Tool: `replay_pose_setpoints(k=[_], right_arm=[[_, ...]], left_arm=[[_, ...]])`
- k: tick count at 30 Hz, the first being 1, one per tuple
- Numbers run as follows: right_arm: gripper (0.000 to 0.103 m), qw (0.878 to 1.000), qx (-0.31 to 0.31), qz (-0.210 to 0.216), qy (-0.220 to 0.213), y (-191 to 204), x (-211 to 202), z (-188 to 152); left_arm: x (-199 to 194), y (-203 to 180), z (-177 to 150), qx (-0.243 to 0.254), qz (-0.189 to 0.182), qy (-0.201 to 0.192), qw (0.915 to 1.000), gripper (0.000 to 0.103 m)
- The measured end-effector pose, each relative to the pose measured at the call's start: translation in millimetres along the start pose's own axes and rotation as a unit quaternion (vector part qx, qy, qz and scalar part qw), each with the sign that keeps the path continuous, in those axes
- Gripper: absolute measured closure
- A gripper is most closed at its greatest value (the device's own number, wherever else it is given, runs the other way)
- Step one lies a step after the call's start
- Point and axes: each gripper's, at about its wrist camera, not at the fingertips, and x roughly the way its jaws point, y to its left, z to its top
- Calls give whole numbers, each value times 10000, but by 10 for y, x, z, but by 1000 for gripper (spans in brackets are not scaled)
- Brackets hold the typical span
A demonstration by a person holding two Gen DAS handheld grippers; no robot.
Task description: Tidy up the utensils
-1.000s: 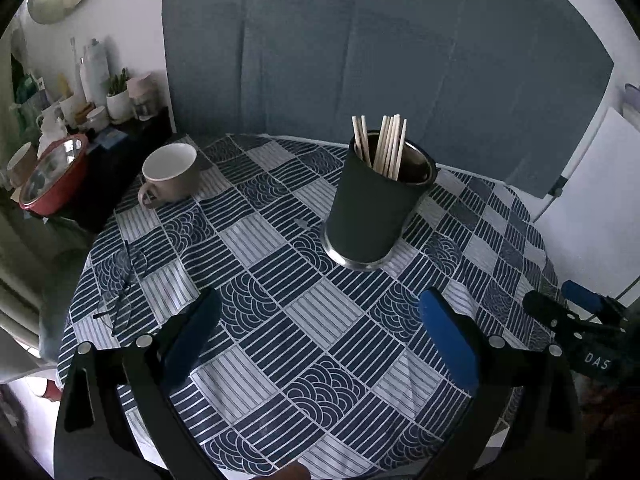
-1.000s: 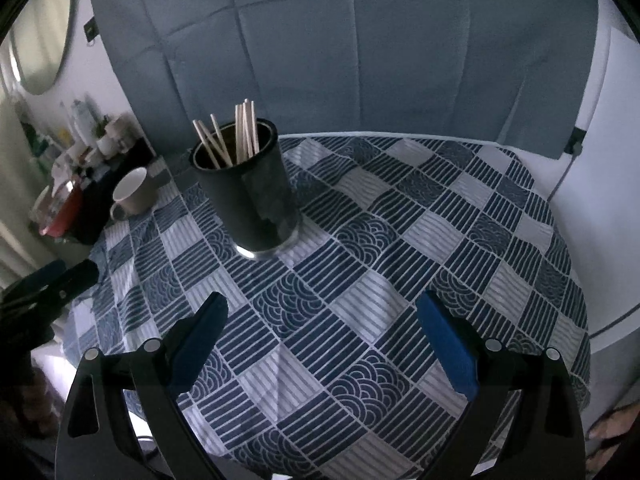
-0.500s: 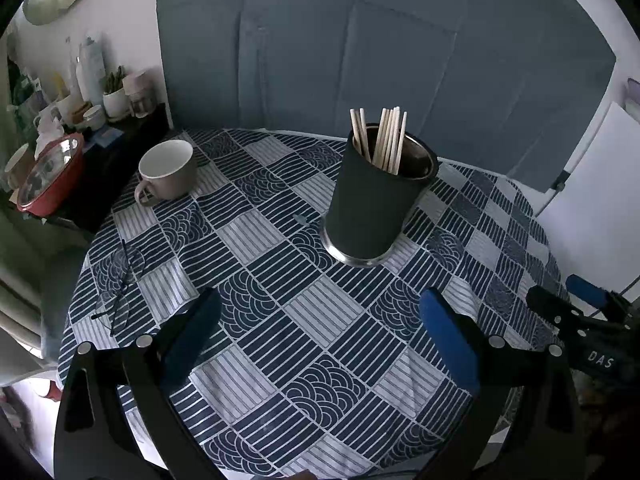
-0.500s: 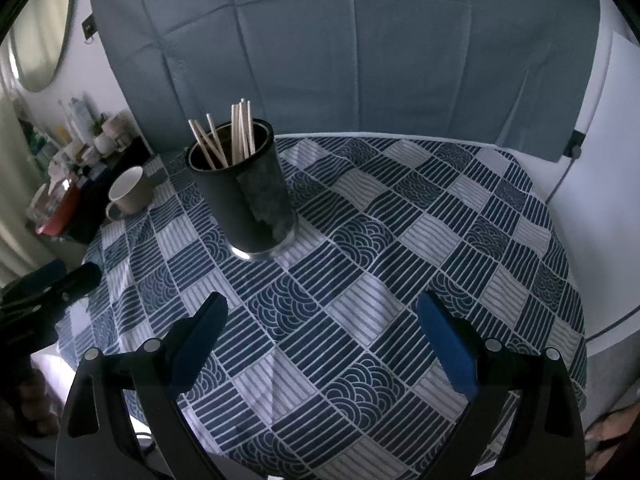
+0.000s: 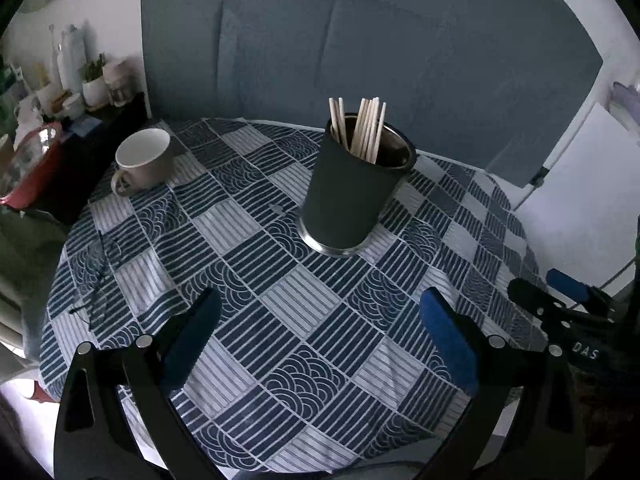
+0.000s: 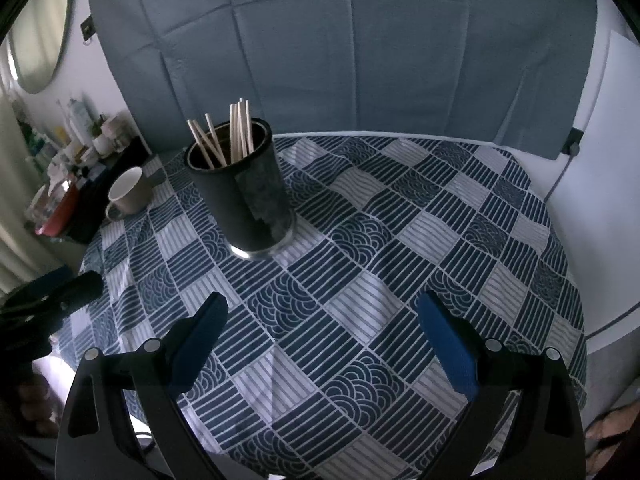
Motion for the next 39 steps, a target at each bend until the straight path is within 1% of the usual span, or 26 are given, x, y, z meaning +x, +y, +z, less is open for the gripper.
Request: replay_pose_setpoints(k=[6,14,21,30,39], right_arm=[[11,10000,5,12,-9,-1,-15,-7],[11,10000,4,21,-20,17,-42,-21],[12,10000,11,21,-15,19,-46,-25],[11,9999,100,104,67,12,-38,-47],[11,9997,138,162,68,6,-19,-44]], left_arm=[[-81,-42,-15,101,149,-156,9997,6],[-121,-48,-40,174,369,-209,9989,6],[-121,-71,-49,261,363,-203,9988,6],[-104,-48,-57,214,396,-147,9989,6],[-113,-91,-62,368,409,-162,9984,6]])
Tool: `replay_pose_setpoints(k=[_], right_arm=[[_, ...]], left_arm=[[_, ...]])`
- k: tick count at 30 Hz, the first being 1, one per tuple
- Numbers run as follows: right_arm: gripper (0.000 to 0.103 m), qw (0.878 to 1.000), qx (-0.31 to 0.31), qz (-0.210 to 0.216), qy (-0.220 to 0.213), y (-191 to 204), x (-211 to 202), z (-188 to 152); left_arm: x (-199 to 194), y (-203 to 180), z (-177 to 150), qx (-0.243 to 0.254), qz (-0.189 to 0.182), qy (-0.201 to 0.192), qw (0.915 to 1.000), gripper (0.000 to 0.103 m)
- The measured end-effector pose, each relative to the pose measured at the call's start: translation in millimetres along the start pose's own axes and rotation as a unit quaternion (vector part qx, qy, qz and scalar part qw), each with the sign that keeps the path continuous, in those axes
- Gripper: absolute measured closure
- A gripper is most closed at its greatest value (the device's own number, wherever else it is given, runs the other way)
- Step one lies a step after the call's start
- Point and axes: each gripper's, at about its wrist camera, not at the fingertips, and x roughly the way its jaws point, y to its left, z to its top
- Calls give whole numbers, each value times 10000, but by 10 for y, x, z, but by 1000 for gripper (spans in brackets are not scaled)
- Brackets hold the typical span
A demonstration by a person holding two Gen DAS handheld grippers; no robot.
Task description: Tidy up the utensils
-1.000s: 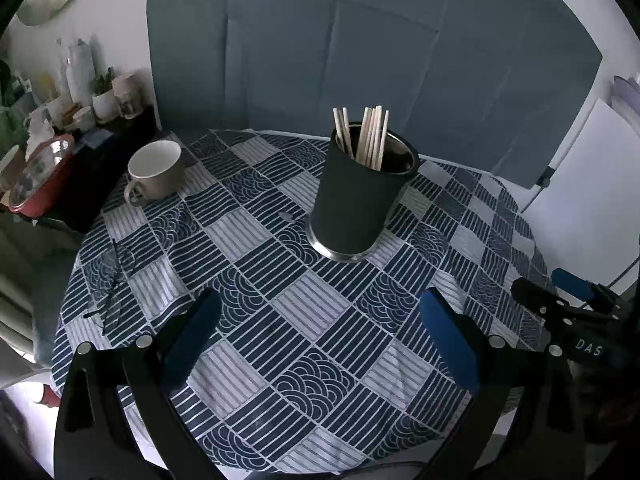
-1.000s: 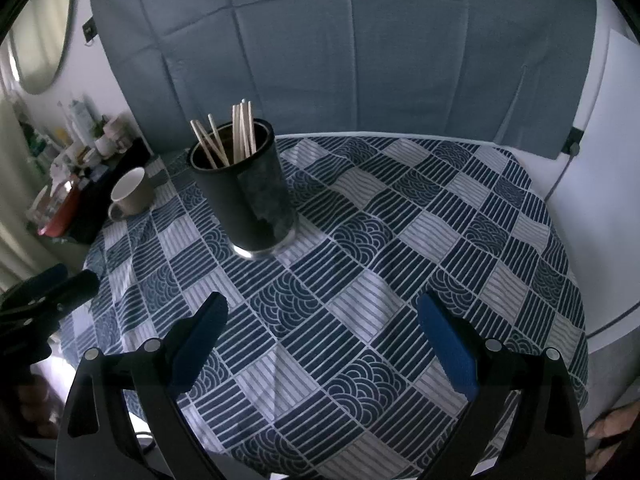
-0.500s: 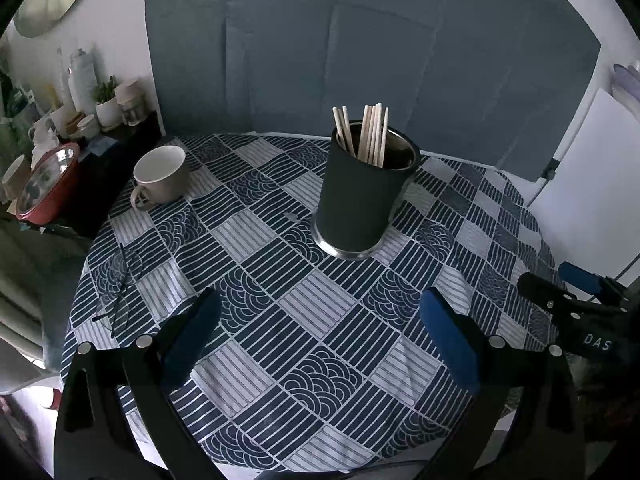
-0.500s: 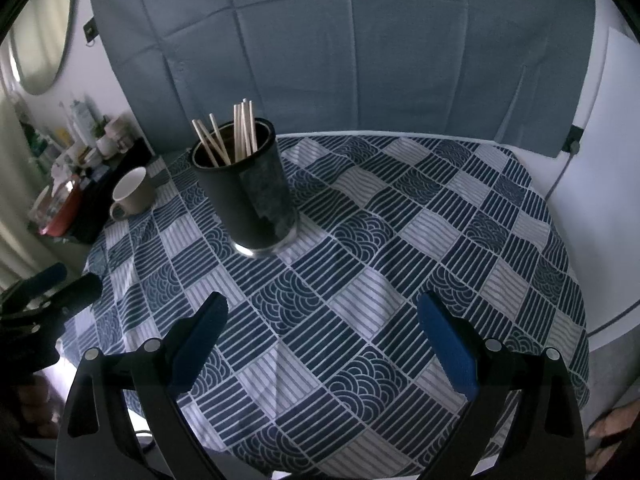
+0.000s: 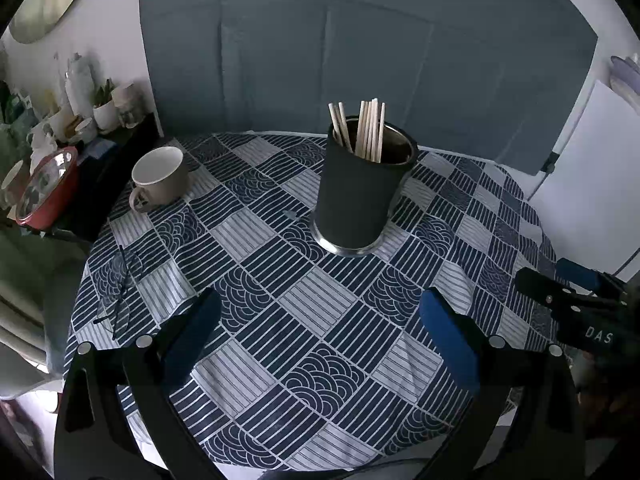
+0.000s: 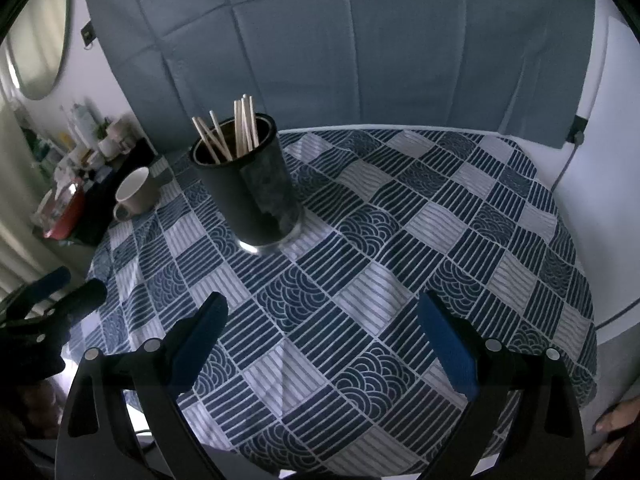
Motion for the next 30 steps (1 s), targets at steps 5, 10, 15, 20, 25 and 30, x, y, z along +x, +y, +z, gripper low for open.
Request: replay_pose_setpoints(k=[5,10,15,20,25,30], right_arm=[[11,10000,0,9,-4,0,4,1],[11,10000,-26,27,3,3,19,5],[11,10000,-16,41,14,0,24,8],[11,10000,-27,47,28,0,32,7],[11,10000,-27,44,41,5,41,-1],[11,10000,-72,52,39,3,52,8]], left_arm=[[6,4,0,-10,17,19,10000,6],[13,0,2,14,2,40,10000,6],[33,0,2,2,-2,59,10000,6],[53,17,1,-36,18,84,10000,6],[73,54,-10,-94,18,114,9999,6],[78,60,-9,-70,-4,101,9999,6]])
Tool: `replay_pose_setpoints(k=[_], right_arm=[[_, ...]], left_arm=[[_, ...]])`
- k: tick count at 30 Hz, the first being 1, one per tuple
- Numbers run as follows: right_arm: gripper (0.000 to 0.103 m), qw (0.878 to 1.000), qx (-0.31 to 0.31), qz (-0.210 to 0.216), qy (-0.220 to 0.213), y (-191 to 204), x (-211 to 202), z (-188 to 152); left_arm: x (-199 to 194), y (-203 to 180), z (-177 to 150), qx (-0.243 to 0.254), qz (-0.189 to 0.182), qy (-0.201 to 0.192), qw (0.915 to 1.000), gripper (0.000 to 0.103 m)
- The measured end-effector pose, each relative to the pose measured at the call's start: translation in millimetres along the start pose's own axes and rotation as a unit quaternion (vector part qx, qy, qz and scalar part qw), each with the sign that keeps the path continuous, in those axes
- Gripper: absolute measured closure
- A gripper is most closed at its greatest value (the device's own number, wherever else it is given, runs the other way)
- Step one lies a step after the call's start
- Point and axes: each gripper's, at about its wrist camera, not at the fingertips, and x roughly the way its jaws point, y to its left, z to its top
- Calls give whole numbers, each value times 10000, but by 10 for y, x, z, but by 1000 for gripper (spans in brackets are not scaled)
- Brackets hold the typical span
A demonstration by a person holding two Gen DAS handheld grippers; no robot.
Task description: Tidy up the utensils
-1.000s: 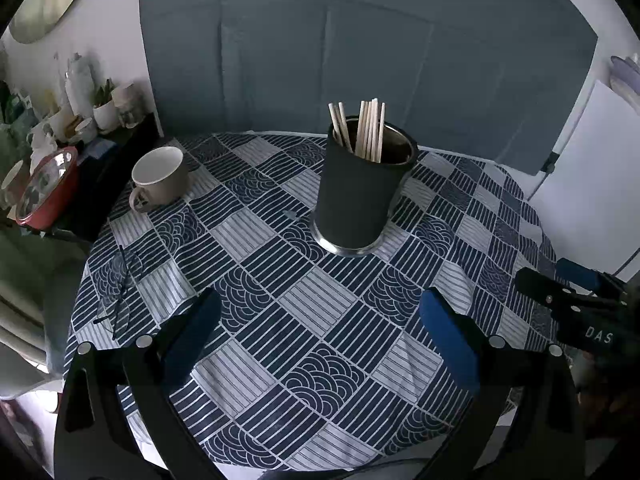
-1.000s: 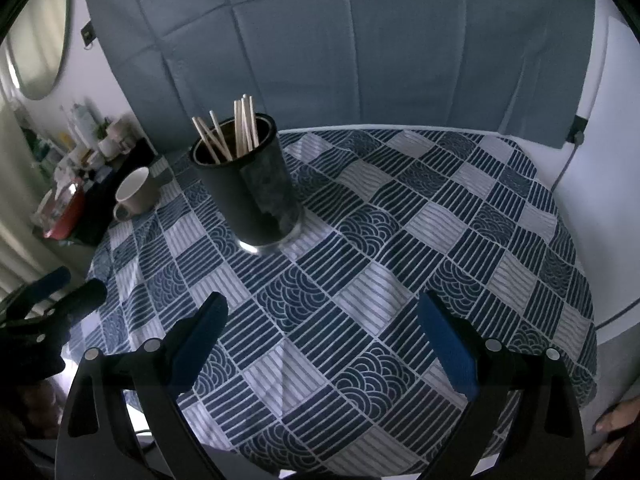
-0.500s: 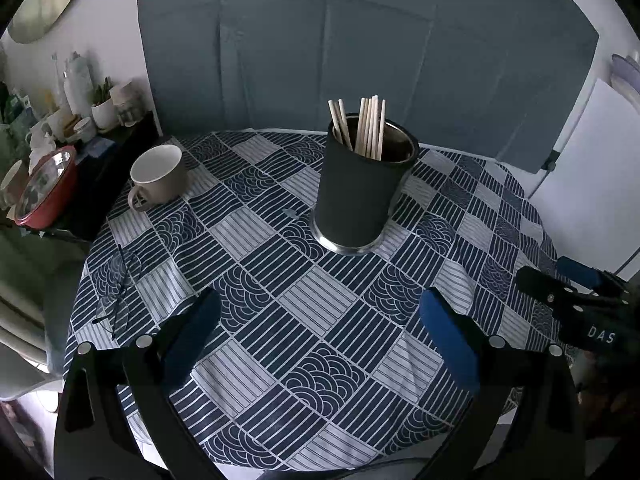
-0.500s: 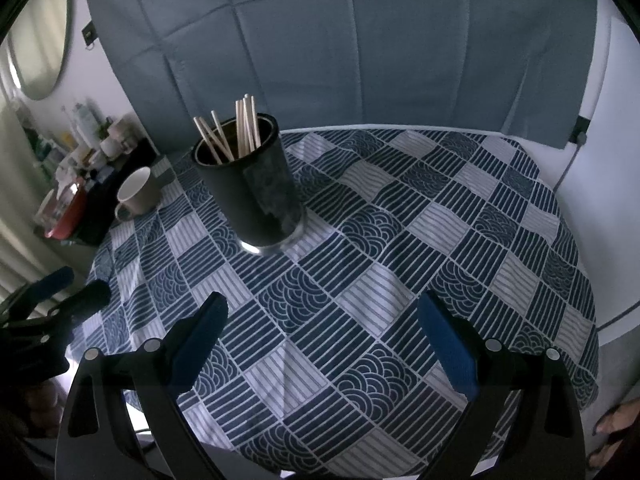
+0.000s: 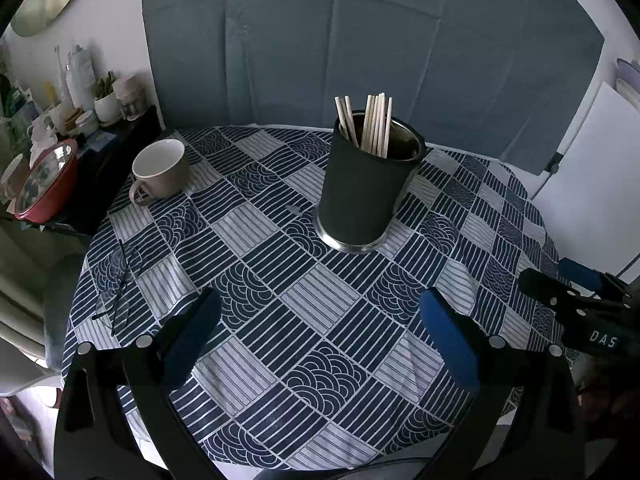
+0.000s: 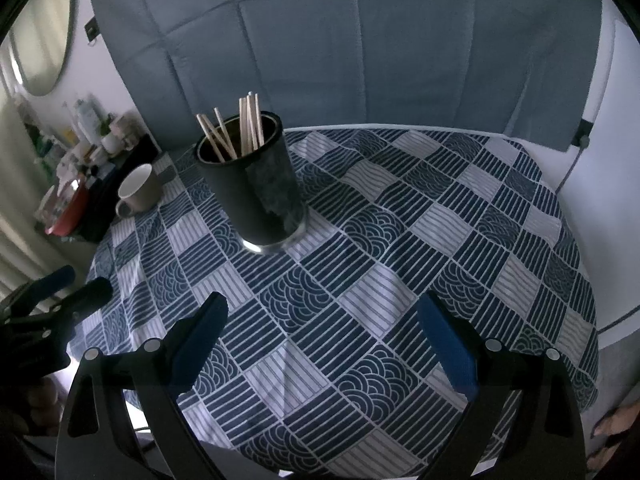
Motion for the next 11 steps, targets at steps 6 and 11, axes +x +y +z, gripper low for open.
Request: replay_pose_setpoints(k=[6,11], right_arm=[[11,10000,-36,1,-18,30,-16,2],[11,10000,-64,-17,-56,58,-44,3]], left_arm=[[10,13,7,-64,-59,24,10000,6],[10,20,10,-105,-48,23,9999,6]])
